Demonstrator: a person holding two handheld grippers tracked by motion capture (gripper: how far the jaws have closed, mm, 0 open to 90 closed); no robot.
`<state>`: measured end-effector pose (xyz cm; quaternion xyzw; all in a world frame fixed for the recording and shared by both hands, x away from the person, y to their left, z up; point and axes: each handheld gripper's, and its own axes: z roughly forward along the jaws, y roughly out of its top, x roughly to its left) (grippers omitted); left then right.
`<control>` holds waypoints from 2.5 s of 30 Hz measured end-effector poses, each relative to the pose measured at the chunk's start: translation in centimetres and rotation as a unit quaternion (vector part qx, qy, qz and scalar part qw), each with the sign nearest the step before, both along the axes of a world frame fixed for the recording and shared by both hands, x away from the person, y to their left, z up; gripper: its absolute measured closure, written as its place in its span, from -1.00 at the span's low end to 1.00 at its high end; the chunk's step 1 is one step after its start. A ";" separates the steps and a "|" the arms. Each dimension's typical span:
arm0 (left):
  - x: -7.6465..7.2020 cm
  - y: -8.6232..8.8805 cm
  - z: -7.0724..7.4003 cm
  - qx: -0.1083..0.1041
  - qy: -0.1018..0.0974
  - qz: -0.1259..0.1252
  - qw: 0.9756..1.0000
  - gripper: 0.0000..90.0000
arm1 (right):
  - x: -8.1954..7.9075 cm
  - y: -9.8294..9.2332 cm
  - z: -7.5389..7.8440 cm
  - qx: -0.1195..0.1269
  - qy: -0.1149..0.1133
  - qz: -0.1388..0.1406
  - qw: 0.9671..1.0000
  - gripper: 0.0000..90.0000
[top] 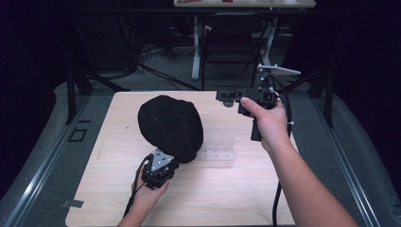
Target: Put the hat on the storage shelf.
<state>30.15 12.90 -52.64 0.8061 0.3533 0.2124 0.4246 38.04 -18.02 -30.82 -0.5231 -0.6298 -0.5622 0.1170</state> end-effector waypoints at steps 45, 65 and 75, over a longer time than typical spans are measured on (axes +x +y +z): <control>-2.0 7.5 -0.8 -0.068 0.036 0.060 0.995 0.02 | -6.5 -5.3 -4.3 -0.155 -0.103 -0.048 0.981 0.20; -1.8 8.3 -2.1 -0.070 0.046 0.067 0.994 -0.01 | -10.4 -6.6 -13.1 -0.258 -0.152 -0.089 0.950 0.05; -1.8 8.3 -2.2 -0.070 0.044 0.069 0.994 -0.01 | -11.8 -7.3 -17.8 -0.300 -0.157 -0.110 0.934 0.05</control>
